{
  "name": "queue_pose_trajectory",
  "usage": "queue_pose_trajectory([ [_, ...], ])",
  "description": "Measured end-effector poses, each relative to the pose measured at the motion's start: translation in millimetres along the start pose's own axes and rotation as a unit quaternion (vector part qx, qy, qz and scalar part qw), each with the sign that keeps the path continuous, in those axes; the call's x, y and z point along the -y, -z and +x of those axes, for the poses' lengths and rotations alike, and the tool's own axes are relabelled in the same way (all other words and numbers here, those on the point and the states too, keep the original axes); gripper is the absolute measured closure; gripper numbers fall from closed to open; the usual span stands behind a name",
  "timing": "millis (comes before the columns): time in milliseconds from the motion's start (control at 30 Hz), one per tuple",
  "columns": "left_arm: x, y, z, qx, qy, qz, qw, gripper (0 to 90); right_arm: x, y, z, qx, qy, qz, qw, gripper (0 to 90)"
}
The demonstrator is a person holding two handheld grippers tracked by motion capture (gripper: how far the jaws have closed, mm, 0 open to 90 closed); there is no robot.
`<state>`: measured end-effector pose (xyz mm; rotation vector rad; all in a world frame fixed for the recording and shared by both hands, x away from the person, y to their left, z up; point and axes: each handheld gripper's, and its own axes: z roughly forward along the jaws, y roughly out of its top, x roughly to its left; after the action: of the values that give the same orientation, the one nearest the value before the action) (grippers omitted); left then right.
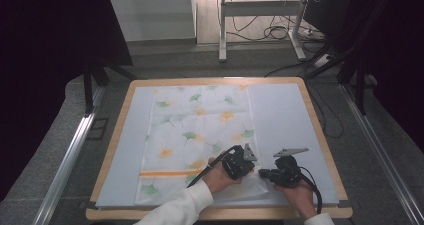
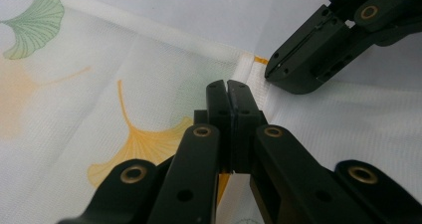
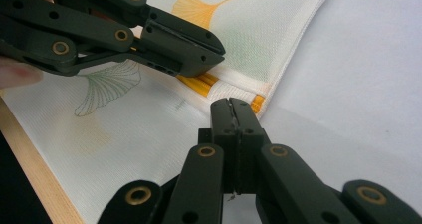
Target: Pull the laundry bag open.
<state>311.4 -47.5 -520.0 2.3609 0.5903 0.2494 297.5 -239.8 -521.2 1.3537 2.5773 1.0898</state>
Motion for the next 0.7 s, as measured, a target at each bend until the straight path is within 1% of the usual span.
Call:
queue_pose_trajectory([
  [433, 7.4, 7.3, 2.2, -0.003, 0.000, 0.005, 1.0000, 90.0, 0.2, -0.1, -0.1, -0.001, -0.001, 0.000, 1.0000, 89.3],
  [700, 12.6, 10.7, 4.7, -0.005, 0.003, 0.002, 1.0000, 90.0, 0.3, -0.3, -0.4, 0.000, -0.002, -0.002, 1.0000, 89.3],
])
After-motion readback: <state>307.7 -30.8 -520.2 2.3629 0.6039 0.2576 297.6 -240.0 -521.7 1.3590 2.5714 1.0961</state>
